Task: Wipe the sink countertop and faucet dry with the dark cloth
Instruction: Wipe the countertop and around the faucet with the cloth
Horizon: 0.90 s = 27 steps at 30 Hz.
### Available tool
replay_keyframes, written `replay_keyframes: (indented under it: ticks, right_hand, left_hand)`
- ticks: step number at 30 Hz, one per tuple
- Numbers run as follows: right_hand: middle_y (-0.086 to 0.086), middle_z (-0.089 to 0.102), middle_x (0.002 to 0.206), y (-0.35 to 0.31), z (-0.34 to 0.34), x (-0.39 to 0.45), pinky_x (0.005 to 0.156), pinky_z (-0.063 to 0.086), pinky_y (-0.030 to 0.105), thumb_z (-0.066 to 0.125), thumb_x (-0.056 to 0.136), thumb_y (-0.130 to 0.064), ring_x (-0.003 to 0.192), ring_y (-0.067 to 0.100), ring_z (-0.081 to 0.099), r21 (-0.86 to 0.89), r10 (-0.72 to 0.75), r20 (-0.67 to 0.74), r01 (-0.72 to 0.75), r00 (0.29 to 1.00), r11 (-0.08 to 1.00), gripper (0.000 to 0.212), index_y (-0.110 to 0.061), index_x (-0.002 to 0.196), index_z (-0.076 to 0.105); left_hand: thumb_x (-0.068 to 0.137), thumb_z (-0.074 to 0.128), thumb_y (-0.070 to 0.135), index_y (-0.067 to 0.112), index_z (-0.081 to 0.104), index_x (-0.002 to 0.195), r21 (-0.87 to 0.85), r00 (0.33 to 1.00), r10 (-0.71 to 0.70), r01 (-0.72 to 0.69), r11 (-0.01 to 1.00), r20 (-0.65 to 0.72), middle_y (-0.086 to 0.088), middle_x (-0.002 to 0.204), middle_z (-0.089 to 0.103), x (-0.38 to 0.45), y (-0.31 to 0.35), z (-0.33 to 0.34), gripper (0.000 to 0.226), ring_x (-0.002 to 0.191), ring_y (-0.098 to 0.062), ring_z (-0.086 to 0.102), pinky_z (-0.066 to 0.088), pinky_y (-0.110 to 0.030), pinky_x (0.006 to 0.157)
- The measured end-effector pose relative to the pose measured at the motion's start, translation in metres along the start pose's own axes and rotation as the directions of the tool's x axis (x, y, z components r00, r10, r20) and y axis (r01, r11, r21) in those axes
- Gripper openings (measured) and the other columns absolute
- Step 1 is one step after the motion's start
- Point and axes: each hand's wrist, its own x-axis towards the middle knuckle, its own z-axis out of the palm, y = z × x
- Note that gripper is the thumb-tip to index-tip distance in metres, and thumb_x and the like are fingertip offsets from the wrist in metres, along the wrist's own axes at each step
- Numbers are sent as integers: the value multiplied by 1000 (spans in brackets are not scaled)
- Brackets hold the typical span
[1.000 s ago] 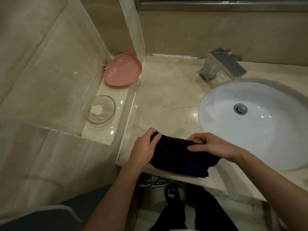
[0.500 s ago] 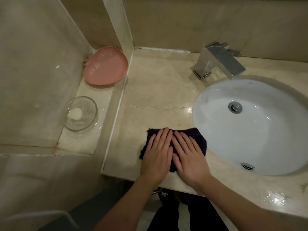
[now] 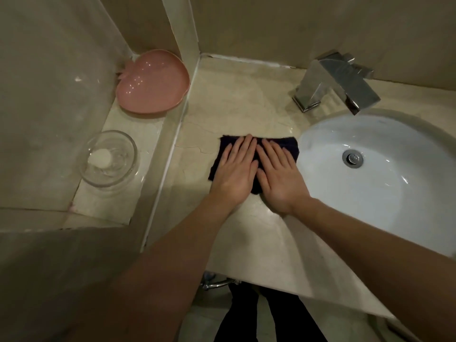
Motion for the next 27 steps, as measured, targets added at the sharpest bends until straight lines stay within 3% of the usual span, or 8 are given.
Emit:
replay_keyframes:
  ticks: [3, 8, 13, 17, 20, 24, 27]
  right_hand:
    - [8, 15, 166, -19, 6, -55, 124, 12, 45, 22, 105, -33, 154, 21, 9, 11, -3, 14, 3, 1000, 1000, 57, -9, 157, 22]
    - [5, 13, 167, -52, 11, -155, 123, 13, 43, 29, 106, -38, 154, 20, 5, 11, -120, 102, 120, 988, 993, 58, -12, 158, 21]
    - [0, 4, 168, -51, 10, -142, 124, 3, 38, 30, 107, -42, 155, 18, 3, 52, -260, 169, 254, 951, 966, 61, -19, 160, 11]
    - [10, 28, 162, -78, 9, -95, 123, 16, 43, 43, 102, -27, 150, 26, 26, -14, -110, 9, 111, 994, 994, 56, -10, 154, 33]
    - [14, 47, 150, -123, 23, -84, 120, 20, 44, 51, 96, -20, 141, 29, 42, -23, -114, -23, 114, 993, 993, 50, -7, 144, 50]
    - [8, 43, 154, -175, 35, -72, 122, 11, 43, 26, 104, -38, 145, 24, 34, 153, -29, 27, 25, 999, 988, 55, -10, 148, 46]
    - [11, 40, 155, -192, 33, -48, 124, 10, 45, 39, 103, -29, 146, 25, 32, 139, 43, -43, -36, 998, 990, 50, -8, 148, 43]
  left_hand:
    - [110, 13, 29, 7, 24, 157, -35, 997, 43, -45, 998, -66, -7, 165, 22, -58, 11, 10, 53, 154, -18, 15, 14, -41, 126]
    - [108, 19, 32, 9, 23, 157, 20, 1000, 2, -2, 1000, 19, -7, 165, 23, -172, 37, 27, 55, 153, -20, 19, 17, -41, 123]
    - [107, 24, 40, 13, 21, 158, 21, 996, -80, 79, 997, 48, -4, 165, 19, -183, 18, 25, 58, 152, -18, 21, 17, -38, 121]
    - [105, 8, 47, 16, 6, 160, -60, 945, -325, 326, 943, 25, -1, 168, 6, -182, 1, 11, 63, 155, -15, 5, 10, -39, 126]
    - [102, 5, 50, 15, 2, 160, -96, 858, -513, 508, 856, -29, -2, 168, 2, -193, -16, 5, 68, 155, -16, 3, 8, -37, 126]
    - [104, 19, 43, 7, 22, 158, -87, 777, -624, 618, 781, -84, -12, 164, 26, -219, -25, 4, 65, 150, -27, 28, 27, -40, 119]
    - [100, 47, 34, 12, 35, 153, -116, 784, -607, 596, 794, -127, -14, 153, 43, -234, -27, -1, 59, 139, -31, 42, 41, -46, 109]
